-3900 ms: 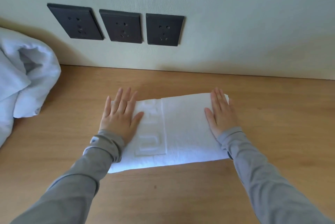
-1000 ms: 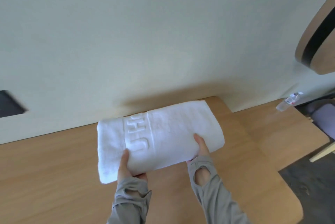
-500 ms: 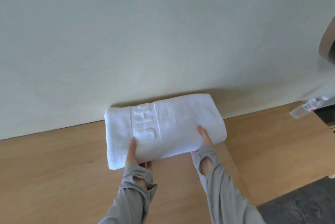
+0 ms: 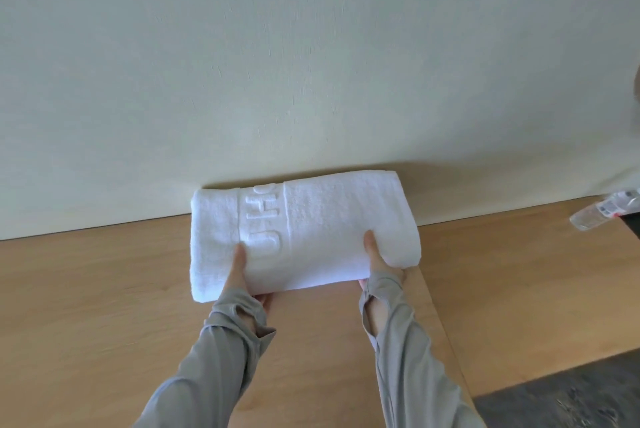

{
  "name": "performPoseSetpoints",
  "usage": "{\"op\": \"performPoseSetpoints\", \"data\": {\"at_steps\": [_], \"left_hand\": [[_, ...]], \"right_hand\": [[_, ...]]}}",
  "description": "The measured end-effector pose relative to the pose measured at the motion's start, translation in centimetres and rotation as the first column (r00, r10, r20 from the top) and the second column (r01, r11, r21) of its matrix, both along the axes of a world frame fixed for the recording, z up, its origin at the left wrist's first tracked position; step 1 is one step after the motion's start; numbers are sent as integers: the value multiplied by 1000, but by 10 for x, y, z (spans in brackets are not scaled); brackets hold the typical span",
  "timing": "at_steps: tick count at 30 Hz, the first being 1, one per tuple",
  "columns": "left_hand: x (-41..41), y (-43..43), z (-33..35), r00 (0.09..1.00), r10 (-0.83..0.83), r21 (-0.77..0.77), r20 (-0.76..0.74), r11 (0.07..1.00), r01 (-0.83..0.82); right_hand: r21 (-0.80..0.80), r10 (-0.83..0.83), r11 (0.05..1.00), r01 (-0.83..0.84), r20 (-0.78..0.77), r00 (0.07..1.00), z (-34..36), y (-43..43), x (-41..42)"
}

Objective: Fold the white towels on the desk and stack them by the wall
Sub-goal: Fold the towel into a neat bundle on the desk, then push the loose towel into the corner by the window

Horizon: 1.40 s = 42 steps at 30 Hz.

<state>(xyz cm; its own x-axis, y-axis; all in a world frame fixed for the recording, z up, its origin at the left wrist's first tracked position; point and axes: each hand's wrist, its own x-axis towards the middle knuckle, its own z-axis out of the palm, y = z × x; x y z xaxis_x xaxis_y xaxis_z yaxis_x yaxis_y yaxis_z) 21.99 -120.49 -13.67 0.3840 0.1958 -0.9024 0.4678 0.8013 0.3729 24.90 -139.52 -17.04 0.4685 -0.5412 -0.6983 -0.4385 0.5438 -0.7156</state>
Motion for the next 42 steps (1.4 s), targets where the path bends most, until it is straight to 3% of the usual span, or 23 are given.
{"op": "performPoseSetpoints", "data": {"at_steps": [3, 5, 7, 9, 10, 12, 13, 14, 16, 19, 23, 27, 34, 38, 42], "left_hand": [[-7, 6, -4, 985, -157, 53, -74, 985, 161], [-17, 8, 0, 921, -367, 44, -131, 926, 375], [-26, 15, 13, 798, -596, 35, -90, 799, 601], [-30, 28, 33, 635, -772, 197, -36, 617, 762], [-30, 36, 43, 554, -832, 354, -33, 508, 785], [-29, 59, 65, 394, -902, 694, -176, 170, 700], [-28, 75, 76, 352, -887, 793, -300, -26, 609], [-29, 94, 87, 345, -844, 841, -411, -206, 500], [-33, 137, 109, 385, -741, 833, -550, -460, 306], [-48, 214, 142, 448, -606, 740, -658, -629, 237], [-103, 334, 178, 542, -435, 652, -719, -692, 310], [-187, 464, 206, 636, -281, 623, -718, -668, 408], [-353, 649, 239, 738, -20, 633, -675, -529, 565], [-420, 710, 237, 785, 26, 716, -619, -390, 578], [-460, 755, 221, 840, 31, 802, -541, -280, 527]], "right_hand": [[-315, 23, 949, -35, -41, 999, 5, 1, -16], [-561, 99, 819, -118, -64, 993, 13, 4, -30], [-745, 191, 635, -202, -102, 976, 25, 9, -39], [-852, 358, 444, -277, -115, 927, 42, 17, -44], [-874, 454, 366, -320, -132, 881, 53, 23, -45], [-880, 626, 240, -411, -184, 758, 77, 43, -43], [-884, 689, 162, -438, -217, 692, 90, 56, -42], [-889, 739, 72, -452, -256, 623, 103, 70, -40], [-892, 795, -112, -439, -346, 499, 130, 106, -35], [-892, 824, -276, -358, -412, 389, 170, 174, -35], [-891, 833, -415, -185, -454, 318, 214, 291, -53], [-875, 845, -479, -64, -480, 237, 241, 428, -98], [-922, 924, -382, 53, -382, 25, 271, 645, -209], [-934, 934, -349, 81, -354, -57, 281, 724, -243], [-939, 933, -344, 3, -342, -114, 274, 784, -256]]}}
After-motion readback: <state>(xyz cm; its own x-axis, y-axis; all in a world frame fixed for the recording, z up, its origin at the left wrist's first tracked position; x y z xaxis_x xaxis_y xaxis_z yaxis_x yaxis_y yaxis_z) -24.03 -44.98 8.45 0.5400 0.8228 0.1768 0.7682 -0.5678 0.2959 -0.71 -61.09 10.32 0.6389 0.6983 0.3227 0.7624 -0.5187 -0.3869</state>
